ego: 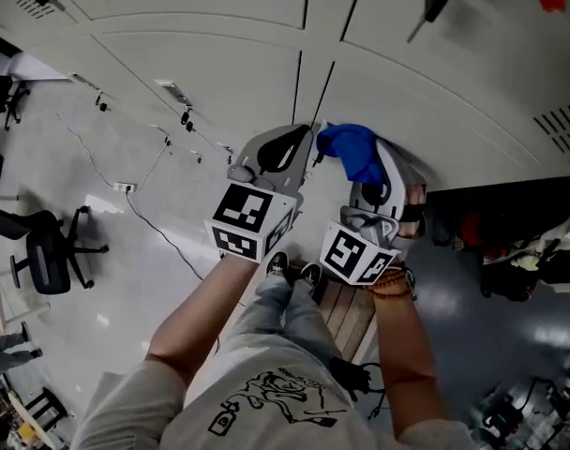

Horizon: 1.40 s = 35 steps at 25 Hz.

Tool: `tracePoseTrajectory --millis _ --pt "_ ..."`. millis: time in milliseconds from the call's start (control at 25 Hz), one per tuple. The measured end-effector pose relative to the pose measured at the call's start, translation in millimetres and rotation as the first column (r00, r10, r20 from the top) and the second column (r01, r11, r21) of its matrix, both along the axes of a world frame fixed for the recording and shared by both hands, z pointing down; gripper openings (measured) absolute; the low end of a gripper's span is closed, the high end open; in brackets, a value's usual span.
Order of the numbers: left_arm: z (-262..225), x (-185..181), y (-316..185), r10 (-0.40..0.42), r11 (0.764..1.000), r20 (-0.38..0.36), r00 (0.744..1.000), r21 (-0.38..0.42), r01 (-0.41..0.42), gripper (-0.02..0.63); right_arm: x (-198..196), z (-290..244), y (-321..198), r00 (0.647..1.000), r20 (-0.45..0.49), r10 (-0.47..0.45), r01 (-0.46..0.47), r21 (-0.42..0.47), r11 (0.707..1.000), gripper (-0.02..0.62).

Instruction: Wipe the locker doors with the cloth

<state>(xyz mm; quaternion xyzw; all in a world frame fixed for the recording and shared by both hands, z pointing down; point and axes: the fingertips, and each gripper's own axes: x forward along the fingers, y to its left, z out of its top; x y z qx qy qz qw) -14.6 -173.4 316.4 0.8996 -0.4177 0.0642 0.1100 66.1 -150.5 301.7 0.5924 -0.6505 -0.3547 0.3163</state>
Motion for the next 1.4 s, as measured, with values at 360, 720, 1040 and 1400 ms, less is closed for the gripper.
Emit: tracePoseTrajectory --millis 360,720,1040,1400 --pt "69.5 -9.0 8.5 -0.020 0.999 -0.011 1.000 -0.031 0.020 -0.002 7.6 91.0 5.9 1.000 0.011 0.018 -0.018 -0.058 0.998 0.044" --pt "145.0 -9.1 13.9 -0.030 0.996 -0.020 0.999 -0.085 0.028 -0.002 -3.6 170.0 -0.2 1.000 -0.014 0.005 -0.007 -0.108 0.994 0.046" --pt "160.4 -14.8 17.5 -0.041 0.994 -0.026 0.999 -0.102 0.038 -0.002 -17.6 183.3 -4.2 0.999 -0.051 -0.015 0.010 -0.095 0.995 0.046" --pt "123.6 -9.0 22.4 -0.048 0.996 -0.044 0.998 -0.074 0.044 -0.002 15.2 155.1 6.3 0.996 -0.081 0.030 -0.039 -0.111 0.993 0.046"
